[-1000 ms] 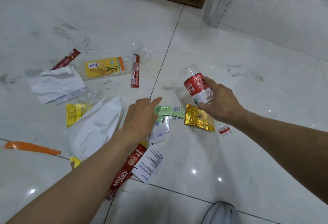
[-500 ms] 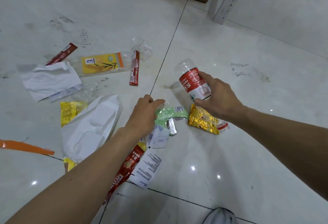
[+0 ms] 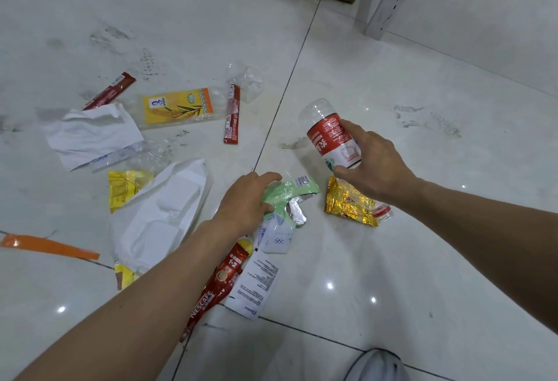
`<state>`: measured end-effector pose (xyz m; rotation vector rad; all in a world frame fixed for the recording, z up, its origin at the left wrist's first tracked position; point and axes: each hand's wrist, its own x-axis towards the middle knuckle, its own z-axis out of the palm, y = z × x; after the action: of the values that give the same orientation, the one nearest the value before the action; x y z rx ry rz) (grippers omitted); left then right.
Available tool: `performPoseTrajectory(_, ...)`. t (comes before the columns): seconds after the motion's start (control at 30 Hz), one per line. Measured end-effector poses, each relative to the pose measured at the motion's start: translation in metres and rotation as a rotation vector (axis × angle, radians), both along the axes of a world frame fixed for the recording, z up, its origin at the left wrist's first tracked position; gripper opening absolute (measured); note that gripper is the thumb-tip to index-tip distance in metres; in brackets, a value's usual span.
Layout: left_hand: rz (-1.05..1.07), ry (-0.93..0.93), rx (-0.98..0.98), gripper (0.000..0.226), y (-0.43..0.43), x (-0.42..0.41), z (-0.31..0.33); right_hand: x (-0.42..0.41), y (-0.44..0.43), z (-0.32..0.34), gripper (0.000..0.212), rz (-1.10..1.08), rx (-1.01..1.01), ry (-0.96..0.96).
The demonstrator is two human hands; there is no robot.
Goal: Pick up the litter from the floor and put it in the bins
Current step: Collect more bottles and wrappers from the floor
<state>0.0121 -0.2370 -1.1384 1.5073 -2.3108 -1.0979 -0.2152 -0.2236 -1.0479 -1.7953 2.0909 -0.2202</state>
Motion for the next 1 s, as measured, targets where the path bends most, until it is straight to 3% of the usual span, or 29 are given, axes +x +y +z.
performPoseTrajectory(0.27, 0.171, 0.261, 0.172, 0.046, 0.004, 0.016, 0.004, 0.015, 0.002, 0.011, 0.088, 0.016, -0.005, -0.019)
performPoseTrajectory(0.4, 0.252, 0.354, 0.223, 0.051, 0.005, 0.035, 0.017, 0.029, 0.001, 0.022, 0.088, 0.073, -0.007, 0.006)
performPoseTrajectory(0.7, 0.419, 0.453, 0.042, 0.068, -0.003, 0.111, 0.091, 0.093, -0.022, 0.058, 0.089, 0.105, -0.129, -0.08)
performPoseTrajectory(1.0, 0.651, 0.439, -0.182, 0.074, 0.015, 0.226, 0.172, 0.232, -0.047, 0.113, 0.083, 0.258, -0.275, -0.292)
